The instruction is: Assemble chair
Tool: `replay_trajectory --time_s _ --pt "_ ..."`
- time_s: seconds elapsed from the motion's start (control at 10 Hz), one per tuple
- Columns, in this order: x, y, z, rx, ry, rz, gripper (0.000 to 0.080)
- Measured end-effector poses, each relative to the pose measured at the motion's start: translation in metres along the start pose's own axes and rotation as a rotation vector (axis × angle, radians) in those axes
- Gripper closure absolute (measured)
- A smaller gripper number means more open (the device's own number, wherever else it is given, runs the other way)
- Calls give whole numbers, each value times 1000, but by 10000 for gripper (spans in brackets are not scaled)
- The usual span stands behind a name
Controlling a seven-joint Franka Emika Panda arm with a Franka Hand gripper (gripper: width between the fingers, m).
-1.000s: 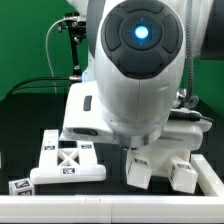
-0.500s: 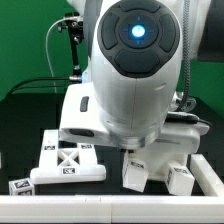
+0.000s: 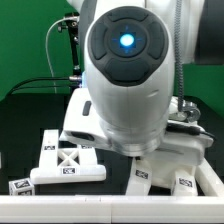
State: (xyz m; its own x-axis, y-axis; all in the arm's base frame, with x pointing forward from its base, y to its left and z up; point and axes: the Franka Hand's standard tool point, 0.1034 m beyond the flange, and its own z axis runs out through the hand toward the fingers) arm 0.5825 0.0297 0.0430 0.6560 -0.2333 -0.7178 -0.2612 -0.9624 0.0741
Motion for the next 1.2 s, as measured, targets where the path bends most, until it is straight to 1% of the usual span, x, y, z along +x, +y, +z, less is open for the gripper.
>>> replay_trajectory --time_s 0.1,0.2,0.3,0.4,0.5,0.6,0.7,0.8,0.9,1.1,1.2 --pt "-1 -4 0 -20 7 -7 766" --pt "0 -6 -2 -54 31 -10 766" --pt "0 -7 -6 -95 60 -19 765" --pt "5 -9 -8 -118 107 -80 765" --pt "7 -9 -7 -125 150 -144 765" --pt "10 -3 -5 -119 169 -206 765" --pt "11 1 -6 -114 167 -205 765" --pt "11 1 -6 -114 167 -202 765" --pt "12 2 -5 -114 167 -202 679" --pt "12 2 -5 -113 167 -201 404" --pt "15 1 -9 -111 190 -202 404"
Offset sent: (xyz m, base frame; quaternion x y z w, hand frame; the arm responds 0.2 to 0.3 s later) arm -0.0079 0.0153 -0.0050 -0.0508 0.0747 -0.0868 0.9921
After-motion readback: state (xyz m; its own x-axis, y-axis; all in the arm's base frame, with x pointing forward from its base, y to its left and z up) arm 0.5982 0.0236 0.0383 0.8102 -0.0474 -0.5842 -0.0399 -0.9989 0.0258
